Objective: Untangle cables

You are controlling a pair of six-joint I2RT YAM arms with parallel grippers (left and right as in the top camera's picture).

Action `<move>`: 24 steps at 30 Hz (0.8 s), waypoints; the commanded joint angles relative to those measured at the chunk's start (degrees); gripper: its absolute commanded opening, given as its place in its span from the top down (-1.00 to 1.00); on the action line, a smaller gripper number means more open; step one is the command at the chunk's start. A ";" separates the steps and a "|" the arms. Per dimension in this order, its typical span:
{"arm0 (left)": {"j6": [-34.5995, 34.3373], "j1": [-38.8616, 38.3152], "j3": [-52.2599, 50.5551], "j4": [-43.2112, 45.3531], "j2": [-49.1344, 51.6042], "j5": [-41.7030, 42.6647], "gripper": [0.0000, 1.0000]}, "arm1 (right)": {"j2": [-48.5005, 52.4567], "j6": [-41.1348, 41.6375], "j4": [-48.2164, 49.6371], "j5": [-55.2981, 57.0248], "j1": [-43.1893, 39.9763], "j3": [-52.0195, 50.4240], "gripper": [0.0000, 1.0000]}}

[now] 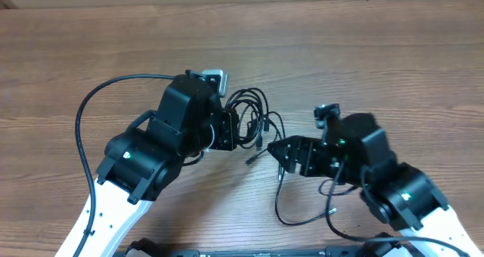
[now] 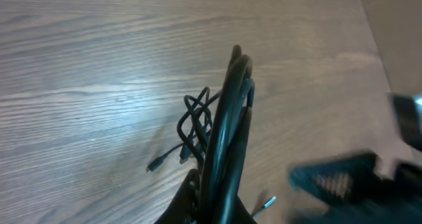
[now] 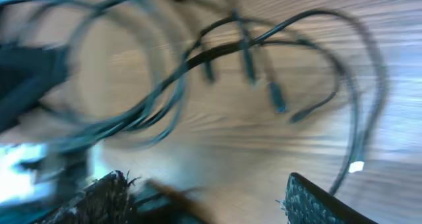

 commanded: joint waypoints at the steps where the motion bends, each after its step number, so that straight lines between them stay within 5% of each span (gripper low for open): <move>1: 4.17 0.07 1.49 0.22 -0.81 5.16 0.91 | 3.80 -0.48 0.39 16.46 2.34 0.33 -0.51; 7: 1.01 0.44 1.49 0.24 -0.83 6.03 0.92 | 7.06 -3.89 1.20 15.80 2.64 0.33 -0.57; 15: 3.76 9.97 1.49 -0.31 -0.81 27.06 0.92 | 7.08 -9.81 5.92 11.26 2.64 0.33 -0.64; 24: 6.82 15.06 1.49 -5.29 -0.79 30.01 0.91 | 7.10 -11.26 9.84 5.53 2.64 0.33 -0.67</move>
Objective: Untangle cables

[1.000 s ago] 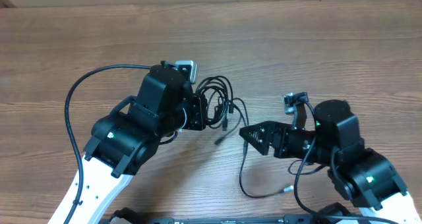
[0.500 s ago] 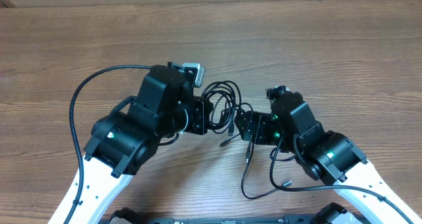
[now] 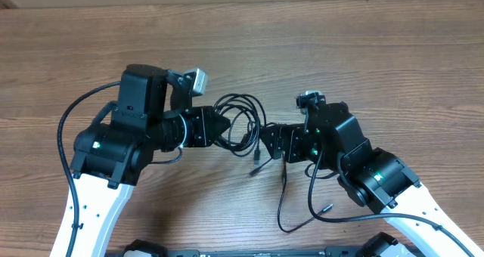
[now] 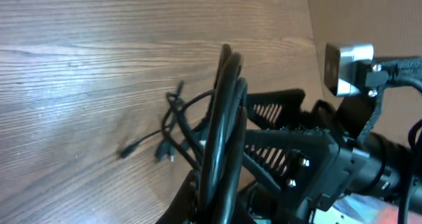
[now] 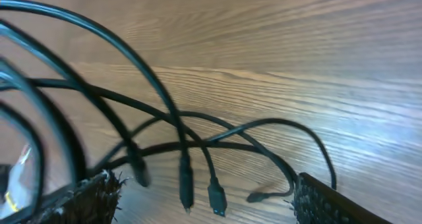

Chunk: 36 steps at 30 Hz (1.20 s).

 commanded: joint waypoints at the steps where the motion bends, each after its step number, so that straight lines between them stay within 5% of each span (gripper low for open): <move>1: 3.78 0.31 1.49 0.07 -0.79 6.69 0.91 | -0.24 -1.99 1.55 -3.04 0.33 0.33 -0.72; 17: 9.42 0.20 1.49 0.22 -0.76 18.32 0.92 | 3.50 -5.44 9.31 -2.14 0.31 0.33 -0.95; 28: 22.08 0.20 1.49 -4.70 -0.76 30.12 0.91 | 3.50 -7.93 17.75 27.76 -6.01 0.33 -1.00; 36: 26.97 0.20 1.49 -8.50 -0.76 28.52 0.92 | 3.50 -7.91 17.00 17.68 -16.11 0.33 -1.00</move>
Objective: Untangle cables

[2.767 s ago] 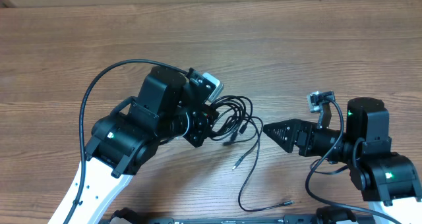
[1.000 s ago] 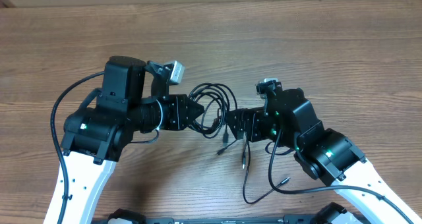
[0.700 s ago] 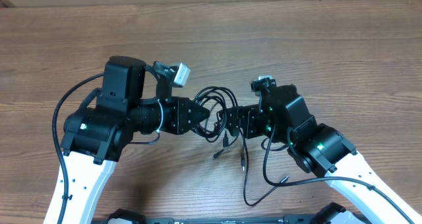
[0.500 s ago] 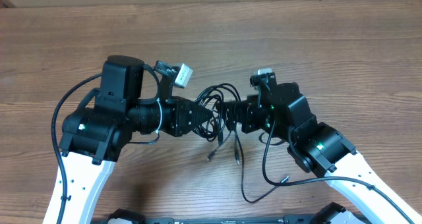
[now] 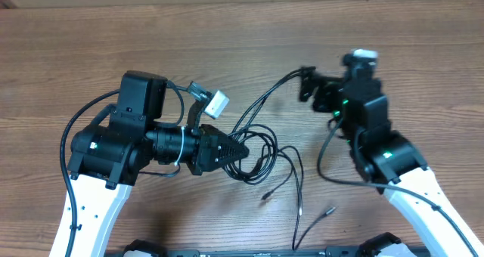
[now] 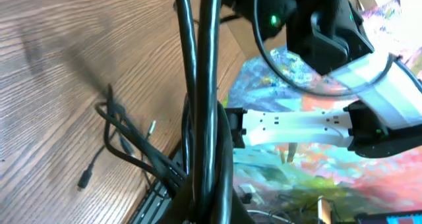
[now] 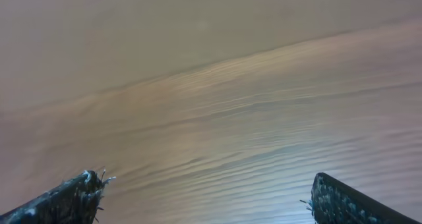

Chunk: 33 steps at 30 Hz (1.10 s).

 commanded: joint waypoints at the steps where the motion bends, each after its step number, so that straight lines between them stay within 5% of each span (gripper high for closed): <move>1: 3.85 -0.39 1.03 0.07 -0.70 1.55 0.92 | -0.31 -0.22 -1.38 -7.58 -2.62 0.42 -1.00; 10: -1.51 -0.39 1.03 4.66 -0.57 -1.70 0.92 | -0.28 -0.20 -12.74 -16.96 -2.75 0.42 -1.00; 21: -34.62 -0.37 1.03 5.03 -0.31 -30.47 0.91 | -0.33 -0.22 -21.00 -33.68 -2.75 0.42 -1.00; 33: -52.81 -0.37 1.03 5.03 -0.20 -36.30 0.91 | -0.33 1.81 -21.97 -66.38 0.02 0.42 -0.83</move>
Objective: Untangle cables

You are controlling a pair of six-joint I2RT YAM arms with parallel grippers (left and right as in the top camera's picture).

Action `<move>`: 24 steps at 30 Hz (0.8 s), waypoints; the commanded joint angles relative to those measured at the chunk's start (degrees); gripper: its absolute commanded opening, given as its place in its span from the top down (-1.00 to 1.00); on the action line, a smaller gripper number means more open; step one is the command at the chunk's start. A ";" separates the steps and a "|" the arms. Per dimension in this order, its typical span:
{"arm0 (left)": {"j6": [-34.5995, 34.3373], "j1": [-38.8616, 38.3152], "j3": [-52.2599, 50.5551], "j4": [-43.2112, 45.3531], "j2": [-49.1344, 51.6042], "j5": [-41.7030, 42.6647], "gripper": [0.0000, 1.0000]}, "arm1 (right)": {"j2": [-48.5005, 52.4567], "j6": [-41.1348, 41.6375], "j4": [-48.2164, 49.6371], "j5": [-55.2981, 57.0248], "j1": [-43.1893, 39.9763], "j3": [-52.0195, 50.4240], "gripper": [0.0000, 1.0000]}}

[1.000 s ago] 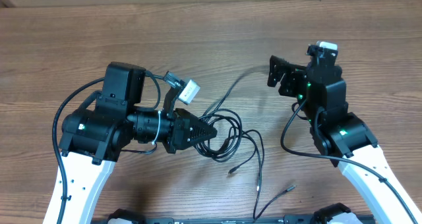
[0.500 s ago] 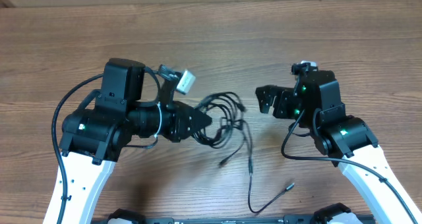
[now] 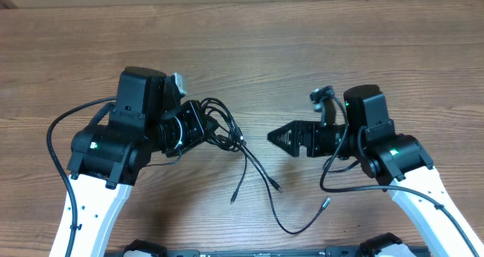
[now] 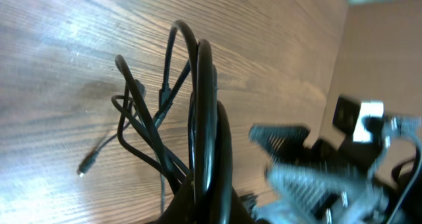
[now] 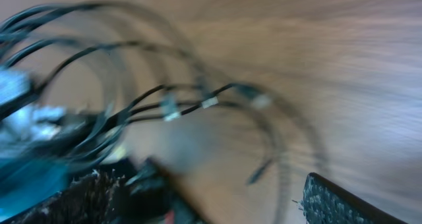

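A tangle of thin black cables point(image 3: 225, 128) hangs from my left gripper point(image 3: 203, 127), which is shut on the bunched loops left of centre. In the left wrist view the loops point(image 4: 198, 105) rise from the left gripper point(image 4: 208, 201). Loose plug ends trail toward the front, one point(image 3: 277, 186) in the middle and another point(image 3: 325, 204) further right. My right gripper point(image 3: 274, 137) stands open to the right of the tangle, pointing at it with a gap between. The blurred right wrist view shows the cables point(image 5: 151, 105) ahead of the right gripper point(image 5: 211, 201), nothing between its fingers.
The wooden table point(image 3: 302, 45) stretches back to its far edge at the top. My right arm's own lead point(image 3: 330, 170) loops beside its wrist. A similar lead point(image 3: 57, 132) arcs out on the left side of the left arm.
My right gripper was high at the back right with a strand stretched to it; now it sits low at the centre, facing the tangle. My left gripper has drawn back left with the bundle.
First both grippers met at the centre, the left shut on the bundle, the right open beside it. Then the left had pulled leftward, the right among the strands. Then the right stood far back right. Now several strands lie spread toward the front.
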 commanded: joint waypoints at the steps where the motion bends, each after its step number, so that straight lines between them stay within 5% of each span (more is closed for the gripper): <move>1: -10.88 -0.37 1.03 0.26 -0.22 -1.66 0.92 | -0.33 3.61 0.46 -12.26 3.30 0.42 -0.83; 7: -17.44 -0.39 1.03 0.22 -0.17 -1.62 0.92 | -0.31 24.13 1.99 -4.02 8.68 0.42 -0.84; 15: -18.10 -0.39 1.03 -1.33 0.11 -1.53 0.91 | -0.31 41.64 7.37 6.71 13.18 0.42 -0.82; 24: -18.95 -0.39 1.03 -1.44 0.11 -1.42 0.92 | 0.59 48.28 7.61 9.42 16.20 0.42 -0.71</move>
